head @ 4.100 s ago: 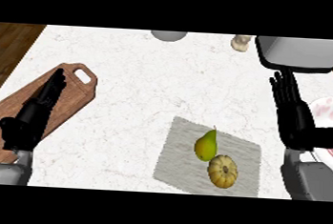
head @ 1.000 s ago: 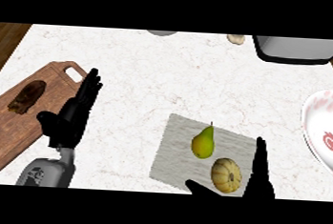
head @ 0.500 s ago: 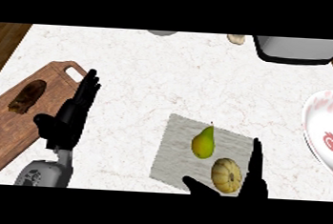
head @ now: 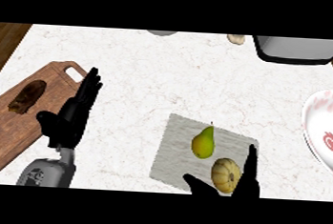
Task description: Pick the squash from the placemat and place it in the bowl
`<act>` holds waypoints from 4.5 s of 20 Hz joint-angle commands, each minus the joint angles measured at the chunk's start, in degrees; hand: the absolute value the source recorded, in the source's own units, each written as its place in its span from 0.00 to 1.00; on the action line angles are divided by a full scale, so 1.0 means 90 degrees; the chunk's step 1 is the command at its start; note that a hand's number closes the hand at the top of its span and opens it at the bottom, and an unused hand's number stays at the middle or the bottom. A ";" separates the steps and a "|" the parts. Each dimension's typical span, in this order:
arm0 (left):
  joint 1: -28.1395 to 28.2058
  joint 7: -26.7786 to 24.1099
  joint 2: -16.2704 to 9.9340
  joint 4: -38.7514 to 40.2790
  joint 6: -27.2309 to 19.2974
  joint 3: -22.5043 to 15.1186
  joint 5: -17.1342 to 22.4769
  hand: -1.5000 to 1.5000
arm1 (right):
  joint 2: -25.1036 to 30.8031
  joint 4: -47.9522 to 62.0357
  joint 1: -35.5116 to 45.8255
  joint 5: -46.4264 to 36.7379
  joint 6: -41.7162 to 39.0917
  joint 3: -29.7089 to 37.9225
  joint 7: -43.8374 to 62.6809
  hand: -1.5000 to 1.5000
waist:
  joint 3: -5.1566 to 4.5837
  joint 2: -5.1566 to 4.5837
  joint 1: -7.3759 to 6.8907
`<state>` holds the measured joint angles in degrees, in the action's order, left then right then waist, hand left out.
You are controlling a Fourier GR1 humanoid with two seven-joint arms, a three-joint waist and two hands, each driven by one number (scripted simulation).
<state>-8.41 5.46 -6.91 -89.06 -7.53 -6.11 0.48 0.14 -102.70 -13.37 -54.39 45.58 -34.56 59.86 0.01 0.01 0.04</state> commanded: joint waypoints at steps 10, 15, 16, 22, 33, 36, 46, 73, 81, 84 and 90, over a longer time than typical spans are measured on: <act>-0.0139 -0.0118 0.0006 0.0231 0.0238 0.0332 0.0028 0.50 | -0.0014 0.0868 0.0270 0.0571 -0.0224 0.0462 0.0174 0.00 | 0.0000 0.0000 0.0002; 0.0228 0.0064 0.0138 -0.0284 0.0199 0.0029 -0.0115 0.50 | -0.0012 0.1963 0.0814 0.0735 -0.0196 -0.0108 -0.0363 1.00 | 0.0002 0.0002 -0.0054; 0.0249 -0.0013 0.0241 -0.0293 0.0104 -0.0070 -0.0224 0.50 | 0.0280 0.1329 0.0453 0.0587 -0.0644 -0.0200 -0.0284 1.00 | 0.0000 0.0008 -0.0021; 0.0055 -0.0100 0.0242 0.0029 0.0159 0.0082 -0.0279 0.50 | -0.0005 0.1781 0.1109 0.0908 -0.0652 0.0008 -0.0371 1.00 | 0.0000 -0.0001 -0.0012; -0.0053 -0.0042 0.0415 0.0196 0.0097 0.0079 -0.0312 0.50 | 0.1407 0.0902 0.1912 0.2979 -0.1024 0.0773 -0.3376 1.00 | 0.0005 -0.0006 0.0000; 0.0146 0.0051 0.0127 -0.0126 0.0333 0.0265 -0.0127 0.50 | 0.1355 0.0590 0.1915 0.2874 -0.0590 0.0869 -0.3948 1.00 | 0.0006 0.0008 -0.0024; 0.0173 -0.0103 0.0254 0.0035 0.0278 0.0280 -0.0177 0.50 | 0.1453 -0.1465 0.2550 -0.0530 -0.2130 0.1108 -0.1366 1.00 | -0.0015 0.0034 0.0053; 0.0206 -0.0002 0.0269 -0.0205 0.0412 0.0373 -0.0202 0.50 | 0.2978 -0.0498 0.4476 -0.0043 -0.5916 0.4727 -0.0814 1.00 | -0.0001 0.0007 0.0002; 0.0210 0.0034 0.0457 -0.0223 0.0278 0.0141 -0.0461 0.50 | 0.3261 0.1156 0.3413 0.0368 -0.4449 0.5989 -0.2728 1.00 | 0.0007 -0.0008 -0.0019; 0.0188 0.0148 0.0239 -0.0330 0.0429 0.0410 -0.0294 0.50 | 0.3313 0.1778 0.3488 0.0151 -0.4330 0.5917 -0.2963 1.00 | 0.0002 -0.0006 -0.0044; 0.0120 0.0134 0.0542 -0.0232 0.0254 0.0185 -0.0497 0.50 | 0.3156 0.2320 0.2890 0.0383 -0.3910 0.6214 -0.3612 1.00 | 0.0001 0.0002 0.0002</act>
<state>-7.43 5.24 -3.02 -89.78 -4.62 -3.64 -3.42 29.37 -83.15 16.40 -51.51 9.10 20.24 29.72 0.03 -0.06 -0.11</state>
